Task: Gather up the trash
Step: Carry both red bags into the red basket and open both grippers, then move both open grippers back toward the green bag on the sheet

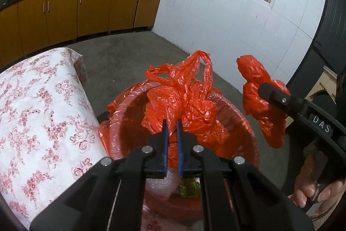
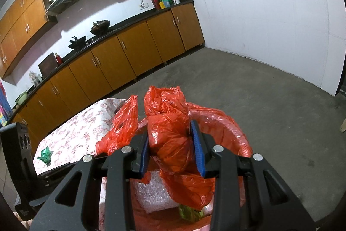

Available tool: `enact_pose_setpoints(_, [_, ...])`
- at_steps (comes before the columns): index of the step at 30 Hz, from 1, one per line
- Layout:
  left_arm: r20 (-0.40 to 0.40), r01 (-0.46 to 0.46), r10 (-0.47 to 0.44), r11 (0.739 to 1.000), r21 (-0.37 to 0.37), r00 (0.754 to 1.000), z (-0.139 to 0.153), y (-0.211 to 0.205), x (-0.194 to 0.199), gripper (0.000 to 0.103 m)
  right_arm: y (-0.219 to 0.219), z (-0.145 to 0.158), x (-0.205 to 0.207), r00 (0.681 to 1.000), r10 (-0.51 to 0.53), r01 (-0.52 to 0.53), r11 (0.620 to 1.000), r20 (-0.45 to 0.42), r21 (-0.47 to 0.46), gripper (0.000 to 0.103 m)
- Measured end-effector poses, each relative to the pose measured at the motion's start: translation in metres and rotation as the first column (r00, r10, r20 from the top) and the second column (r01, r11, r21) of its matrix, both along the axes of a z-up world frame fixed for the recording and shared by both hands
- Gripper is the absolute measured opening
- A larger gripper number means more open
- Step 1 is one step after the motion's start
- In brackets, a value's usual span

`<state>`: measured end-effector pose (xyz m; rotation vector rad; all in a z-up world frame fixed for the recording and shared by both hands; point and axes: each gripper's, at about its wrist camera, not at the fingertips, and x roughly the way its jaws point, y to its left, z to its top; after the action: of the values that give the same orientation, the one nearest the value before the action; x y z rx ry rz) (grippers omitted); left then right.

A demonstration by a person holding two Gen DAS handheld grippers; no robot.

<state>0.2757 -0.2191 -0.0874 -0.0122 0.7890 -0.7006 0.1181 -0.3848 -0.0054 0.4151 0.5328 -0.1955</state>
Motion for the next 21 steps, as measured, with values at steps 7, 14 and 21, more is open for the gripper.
enact_pose_setpoints(7, [-0.017, 0.002, -0.002, 1.000, 0.000, 1.000, -0.006, -0.003, 0.006, 0.010, -0.001, 0.001, 0.004, 1.000, -0.005, 0.005, 1.000, 0.000, -0.004, 0.040])
enact_pose_setpoints(14, [-0.046, -0.011, 0.011, 1.000, -0.006, 0.999, -0.012, 0.001, 0.009, 0.021, -0.005, 0.000, 0.006, 1.000, -0.015, 0.015, 1.000, -0.003, 0.002, 0.058])
enact_pose_setpoints(21, [-0.023, -0.086, 0.086, 0.996, 0.004, 0.996, -0.008, 0.029, 0.008, 0.033, 0.008, 0.011, 0.007, 1.000, 0.009, -0.009, 0.999, 0.000, -0.048, 0.066])
